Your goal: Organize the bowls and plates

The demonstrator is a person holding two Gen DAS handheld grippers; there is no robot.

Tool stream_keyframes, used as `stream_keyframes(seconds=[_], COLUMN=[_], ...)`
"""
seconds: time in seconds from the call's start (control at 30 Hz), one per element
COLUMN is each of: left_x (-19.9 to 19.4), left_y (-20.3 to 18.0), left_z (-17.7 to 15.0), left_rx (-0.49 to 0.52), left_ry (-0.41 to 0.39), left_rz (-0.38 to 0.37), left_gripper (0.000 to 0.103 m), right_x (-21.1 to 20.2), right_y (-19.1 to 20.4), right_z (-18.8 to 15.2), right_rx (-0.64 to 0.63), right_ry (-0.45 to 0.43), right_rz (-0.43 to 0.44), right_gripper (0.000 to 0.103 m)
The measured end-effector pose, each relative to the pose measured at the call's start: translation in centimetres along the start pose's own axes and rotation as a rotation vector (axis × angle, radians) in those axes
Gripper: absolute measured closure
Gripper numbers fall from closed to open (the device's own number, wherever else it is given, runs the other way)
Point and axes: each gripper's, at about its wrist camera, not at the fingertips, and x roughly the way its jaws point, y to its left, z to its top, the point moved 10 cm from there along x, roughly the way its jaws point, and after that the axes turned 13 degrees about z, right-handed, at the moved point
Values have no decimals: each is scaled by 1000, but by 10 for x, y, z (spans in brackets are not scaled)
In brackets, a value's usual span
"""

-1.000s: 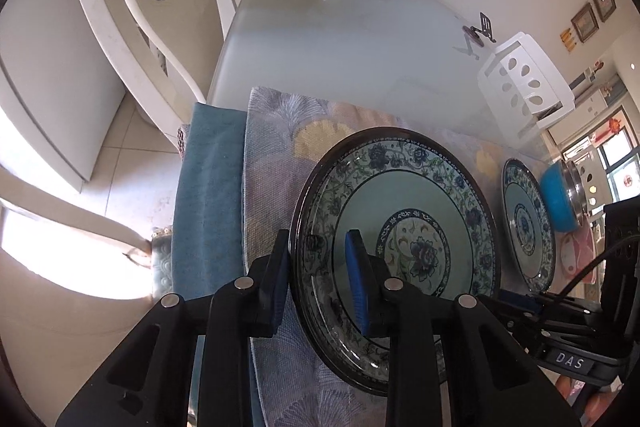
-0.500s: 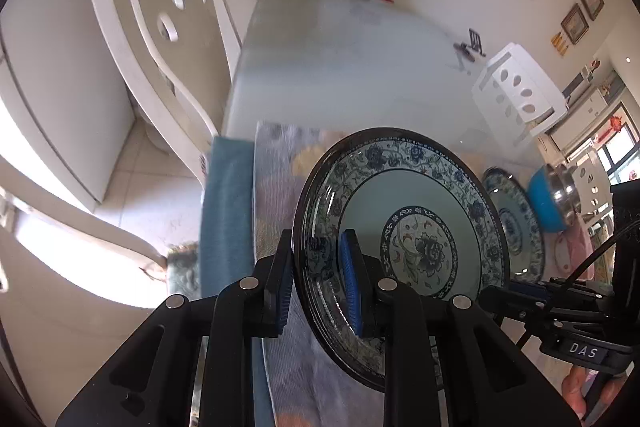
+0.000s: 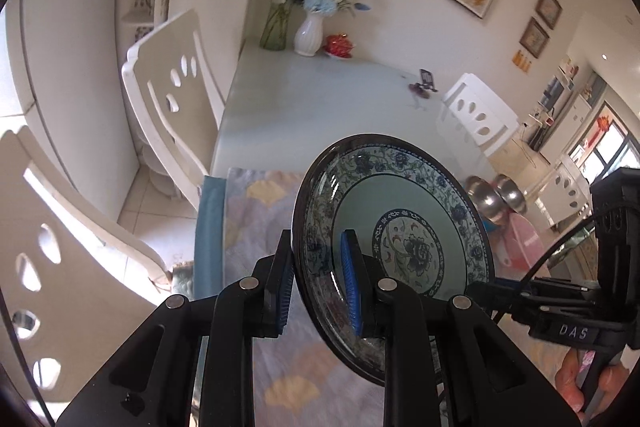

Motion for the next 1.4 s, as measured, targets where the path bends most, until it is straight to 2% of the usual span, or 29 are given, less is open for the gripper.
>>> stream_keyframes(seconds=[0.27,0.6,0.8,1.0,1.2,1.4], left_x=[-49,-84,-85,-79,-72,-69], left_y=[-35,-63,-62,-60,-59,-55], left_z=[-53,-155,-224,-274,-301,-304], left_rx=[-11,-114,-195,-236,-259,-289], left_ry=[11,99,195,269,303,302], left_rz=[30,83,109,140,152,164], left_gripper=[83,83,83,83,83,83], right_x=[-56,-87,-73,-51,-35,-29], right_y=[-3,-26,-41,-56,-71,-72], right_z=[-50,-135,-187,-234,-251,-251], right_rx=[-13,-56,-77,-65,-40,-50], right_ry=[4,116,223,313,361,373], right_rz=[6,-2,-2,0,-13,-24], right_gripper=[79,77,77,77,77,77])
